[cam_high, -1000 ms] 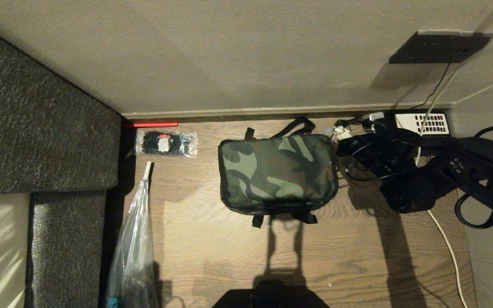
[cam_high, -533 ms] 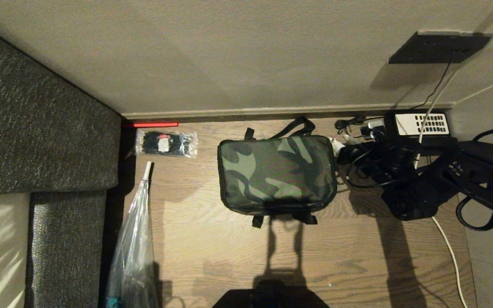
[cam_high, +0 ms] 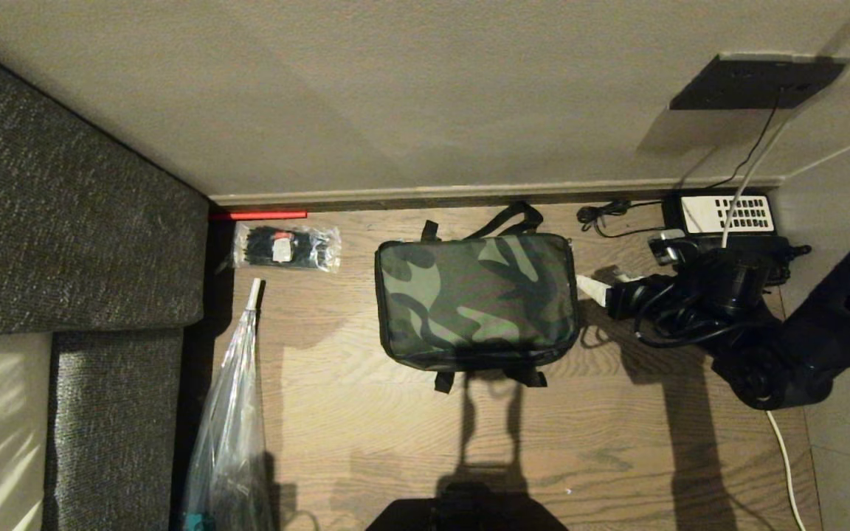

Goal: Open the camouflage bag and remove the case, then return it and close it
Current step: Open the top of the storage box

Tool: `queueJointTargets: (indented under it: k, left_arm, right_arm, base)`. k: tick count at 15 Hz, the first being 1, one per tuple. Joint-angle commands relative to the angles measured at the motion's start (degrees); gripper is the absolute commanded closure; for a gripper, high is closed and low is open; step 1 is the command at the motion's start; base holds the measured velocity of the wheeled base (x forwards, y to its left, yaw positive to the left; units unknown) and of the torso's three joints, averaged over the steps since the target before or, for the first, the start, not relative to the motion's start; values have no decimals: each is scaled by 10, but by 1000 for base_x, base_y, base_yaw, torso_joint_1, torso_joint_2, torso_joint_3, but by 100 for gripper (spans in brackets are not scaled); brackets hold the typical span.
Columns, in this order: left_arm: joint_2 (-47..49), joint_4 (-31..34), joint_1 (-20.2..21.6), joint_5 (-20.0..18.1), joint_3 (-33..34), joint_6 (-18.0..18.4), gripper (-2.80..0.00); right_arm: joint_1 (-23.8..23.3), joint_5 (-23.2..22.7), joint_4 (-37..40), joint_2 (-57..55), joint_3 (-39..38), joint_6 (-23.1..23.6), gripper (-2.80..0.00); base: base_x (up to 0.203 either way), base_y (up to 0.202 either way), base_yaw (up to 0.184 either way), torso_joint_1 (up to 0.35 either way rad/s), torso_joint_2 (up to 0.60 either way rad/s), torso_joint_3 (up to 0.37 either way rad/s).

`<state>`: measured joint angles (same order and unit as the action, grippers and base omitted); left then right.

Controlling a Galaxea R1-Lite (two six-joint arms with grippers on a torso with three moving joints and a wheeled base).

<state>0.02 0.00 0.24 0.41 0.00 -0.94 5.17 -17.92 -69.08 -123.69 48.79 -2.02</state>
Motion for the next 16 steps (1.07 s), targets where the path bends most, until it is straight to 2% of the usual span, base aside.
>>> queueJointTargets:
  k: [1, 3, 5, 13, 16]
  left_arm:
    - [-1, 0, 0, 0, 2, 0, 0]
    - [-1, 0, 0, 0, 2, 0, 0]
    - [-1, 0, 0, 0, 2, 0, 0]
    - [-1, 0, 0, 0, 2, 0, 0]
    - [-1, 0, 0, 0, 2, 0, 0]
  right_arm:
    - [19, -8, 59, 88, -36, -74, -280]
    - [42, -10, 75, 111, -54, -146, -280]
    - [55, -10, 76, 115, -68, -182, -280]
    - [72, -4, 86, 82, -89, -181, -280]
    - [103, 13, 89, 67, -73, -184, -280]
  base:
    - [0, 0, 0, 0, 0, 0]
    - [0, 0, 0, 0, 0, 0]
    - [0, 0, 0, 0, 0, 0]
    - [0, 0, 0, 0, 0, 0]
    - [0, 0, 0, 0, 0, 0]
